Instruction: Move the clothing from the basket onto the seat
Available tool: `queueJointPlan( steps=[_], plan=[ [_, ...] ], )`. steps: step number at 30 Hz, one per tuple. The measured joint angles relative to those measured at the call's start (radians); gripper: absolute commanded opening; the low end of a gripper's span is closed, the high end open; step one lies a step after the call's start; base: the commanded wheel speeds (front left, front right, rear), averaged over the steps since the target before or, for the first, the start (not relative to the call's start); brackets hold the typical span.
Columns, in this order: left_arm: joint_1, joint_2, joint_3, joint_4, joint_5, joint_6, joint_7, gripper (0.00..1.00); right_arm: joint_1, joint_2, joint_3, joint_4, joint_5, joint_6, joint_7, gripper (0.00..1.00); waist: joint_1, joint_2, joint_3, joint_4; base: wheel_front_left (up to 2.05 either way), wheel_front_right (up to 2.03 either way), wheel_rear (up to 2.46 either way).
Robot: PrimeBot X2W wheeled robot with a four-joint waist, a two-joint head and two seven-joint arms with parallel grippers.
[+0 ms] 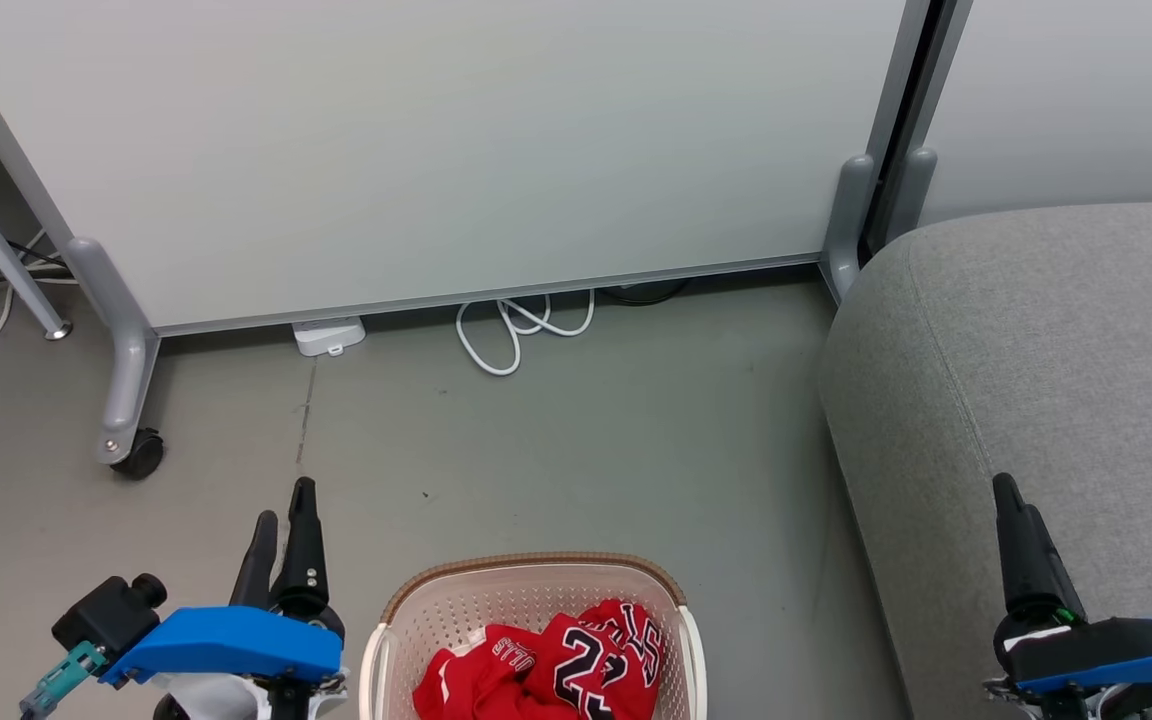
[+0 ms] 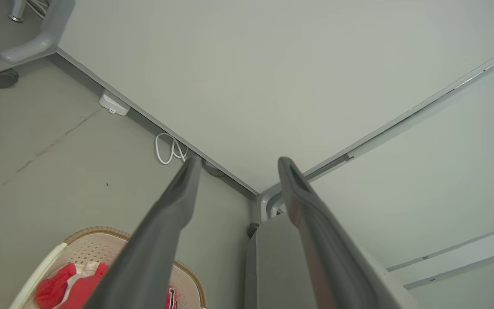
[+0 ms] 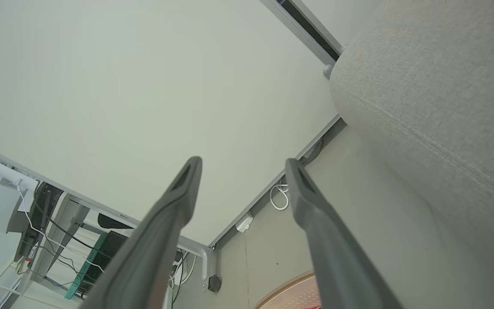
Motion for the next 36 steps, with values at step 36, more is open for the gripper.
queueJointPlan(
  steps=[36],
  plan=[
    [-0.021,0.027,-0.108,0.030,0.407,0.040,-0.104,1.00,0.020,0.000,-0.004,0.000,-0.495,0.002,-0.104,1.00,0.0000,0.0000,-0.004,0.024,0.00,0.00,0.00]
  ],
)
